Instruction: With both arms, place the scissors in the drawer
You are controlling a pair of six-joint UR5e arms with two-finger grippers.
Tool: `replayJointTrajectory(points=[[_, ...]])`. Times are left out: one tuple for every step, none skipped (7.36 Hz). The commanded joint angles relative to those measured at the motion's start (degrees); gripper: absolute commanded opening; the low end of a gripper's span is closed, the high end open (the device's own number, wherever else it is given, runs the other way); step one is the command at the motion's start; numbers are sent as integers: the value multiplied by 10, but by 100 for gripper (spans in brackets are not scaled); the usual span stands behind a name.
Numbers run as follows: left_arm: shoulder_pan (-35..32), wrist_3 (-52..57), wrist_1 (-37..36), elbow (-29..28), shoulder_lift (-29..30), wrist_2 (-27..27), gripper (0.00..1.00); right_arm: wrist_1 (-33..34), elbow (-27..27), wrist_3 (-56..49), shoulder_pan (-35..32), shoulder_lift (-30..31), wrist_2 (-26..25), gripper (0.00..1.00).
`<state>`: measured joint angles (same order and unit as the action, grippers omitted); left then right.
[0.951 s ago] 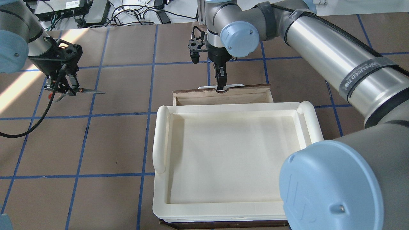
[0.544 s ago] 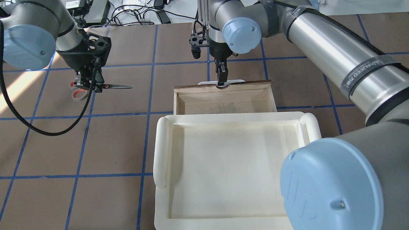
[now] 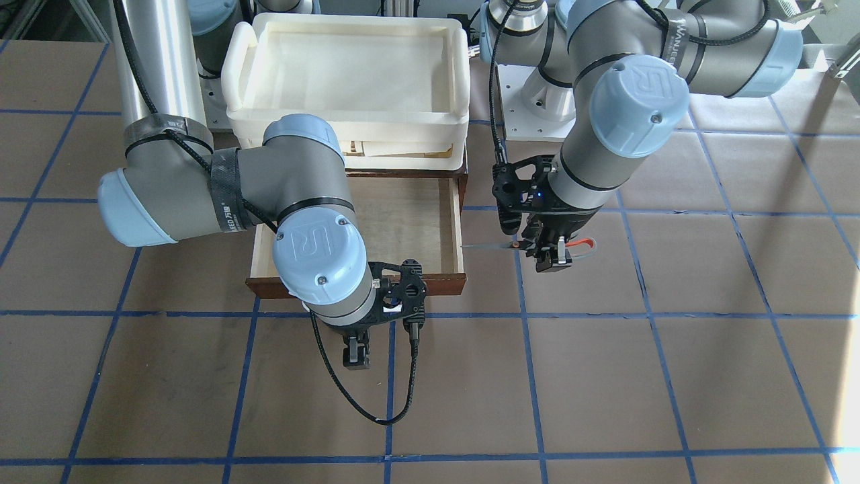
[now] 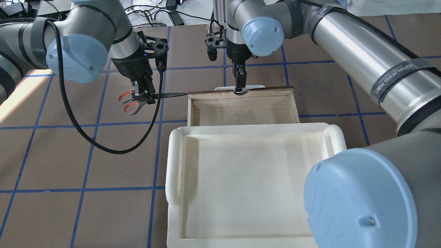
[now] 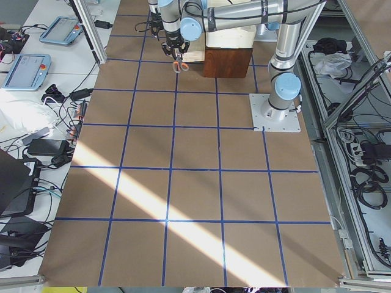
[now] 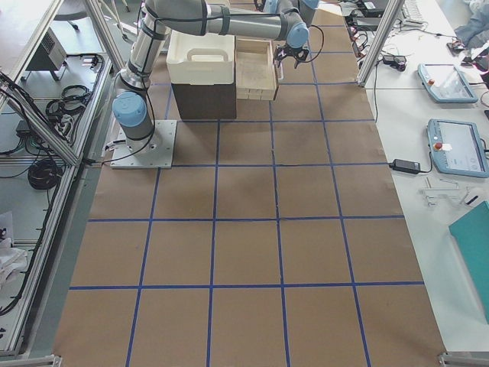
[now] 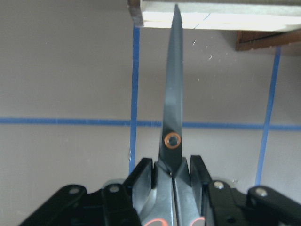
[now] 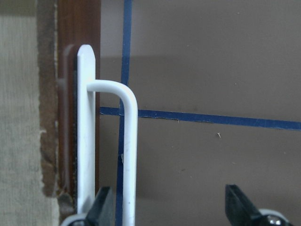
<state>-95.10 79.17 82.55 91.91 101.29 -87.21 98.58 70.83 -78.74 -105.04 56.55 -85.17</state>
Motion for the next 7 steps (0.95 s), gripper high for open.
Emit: replayJointTrajectory(points=[[-75, -103, -5, -1, -3, 4, 0, -1, 0, 10, 1, 50, -5, 100], [-96, -137, -5, -1, -4, 7, 0, -1, 5, 24, 6, 83, -9, 100], [-110, -154, -5, 0, 1, 9, 0, -7, 13, 46, 18, 113, -10, 100], [-124, -179, -5, -1, 4, 9, 0, -8, 31, 73, 39, 144, -11, 100], [-141, -203, -6, -1, 6, 21, 0, -21, 54, 106, 61, 189, -12, 100], [-154, -219, -20, 0, 12, 31, 0, -49, 79, 147, 86, 230, -11, 100], [-163, -228, -25, 0, 14, 34, 0, -67, 100, 229, 98, 262, -11, 100]])
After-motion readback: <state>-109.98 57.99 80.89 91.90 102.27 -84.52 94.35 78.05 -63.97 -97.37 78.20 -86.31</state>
